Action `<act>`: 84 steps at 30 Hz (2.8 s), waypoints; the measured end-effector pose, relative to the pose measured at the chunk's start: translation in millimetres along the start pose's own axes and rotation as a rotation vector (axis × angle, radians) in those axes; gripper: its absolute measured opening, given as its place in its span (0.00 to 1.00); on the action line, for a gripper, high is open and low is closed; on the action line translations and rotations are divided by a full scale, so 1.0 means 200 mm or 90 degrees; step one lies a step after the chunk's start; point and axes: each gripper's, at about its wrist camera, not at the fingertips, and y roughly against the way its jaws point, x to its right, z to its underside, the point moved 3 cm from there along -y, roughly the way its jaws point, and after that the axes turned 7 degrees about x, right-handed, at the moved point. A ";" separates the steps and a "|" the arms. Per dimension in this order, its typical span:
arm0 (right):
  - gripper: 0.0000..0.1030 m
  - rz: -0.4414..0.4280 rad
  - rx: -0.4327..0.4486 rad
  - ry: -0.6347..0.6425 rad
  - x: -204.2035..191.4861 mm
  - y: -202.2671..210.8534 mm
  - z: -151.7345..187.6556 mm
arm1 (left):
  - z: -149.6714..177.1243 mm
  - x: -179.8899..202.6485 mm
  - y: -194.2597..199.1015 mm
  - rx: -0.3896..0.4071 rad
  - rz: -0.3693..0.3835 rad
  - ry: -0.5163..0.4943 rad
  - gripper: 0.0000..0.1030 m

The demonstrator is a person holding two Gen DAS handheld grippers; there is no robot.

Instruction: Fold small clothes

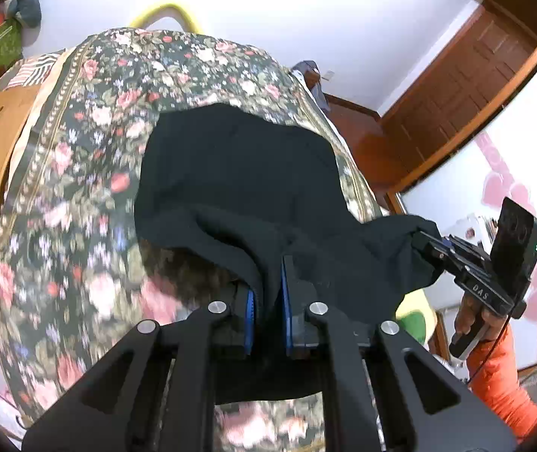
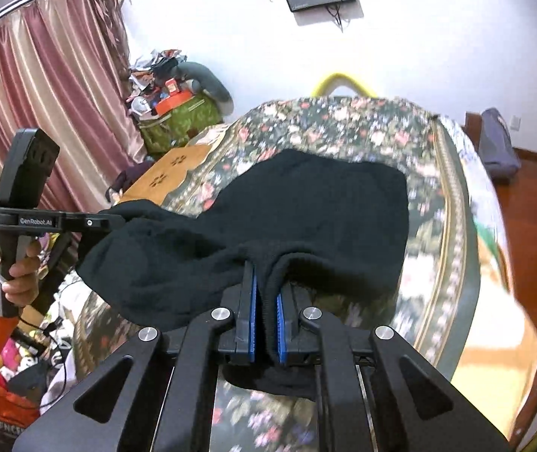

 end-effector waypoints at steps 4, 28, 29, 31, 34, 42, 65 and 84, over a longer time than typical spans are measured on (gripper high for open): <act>0.07 0.013 -0.004 -0.022 0.14 -0.14 -0.14 | -0.18 -0.09 -0.15 -0.012 0.005 0.028 0.11; 0.23 0.112 -0.033 -0.021 0.52 -0.43 -0.06 | -0.33 -0.42 -0.64 0.020 -0.164 -0.007 0.64; 0.25 0.107 -0.031 -0.016 0.51 -0.41 -0.06 | -0.32 -0.40 -0.60 0.023 -0.166 -0.016 0.64; 0.29 0.093 -0.026 -0.001 0.45 -0.36 -0.04 | -0.29 -0.33 -0.53 0.030 -0.166 -0.042 0.66; 0.33 0.062 -0.030 0.018 0.35 -0.34 0.00 | -0.22 -0.23 -0.47 0.033 -0.155 -0.084 0.75; 0.33 0.018 -0.083 0.018 0.23 -0.58 0.11 | -0.08 -0.09 -0.67 0.006 -0.217 -0.197 0.84; 0.58 0.133 0.083 -0.023 0.53 -0.55 -0.47 | -0.77 -0.52 -0.55 0.101 -0.281 -0.022 0.88; 0.72 0.145 -0.060 -0.104 0.76 -0.63 0.05 | -0.32 -0.66 -0.90 -0.070 -0.127 0.101 0.88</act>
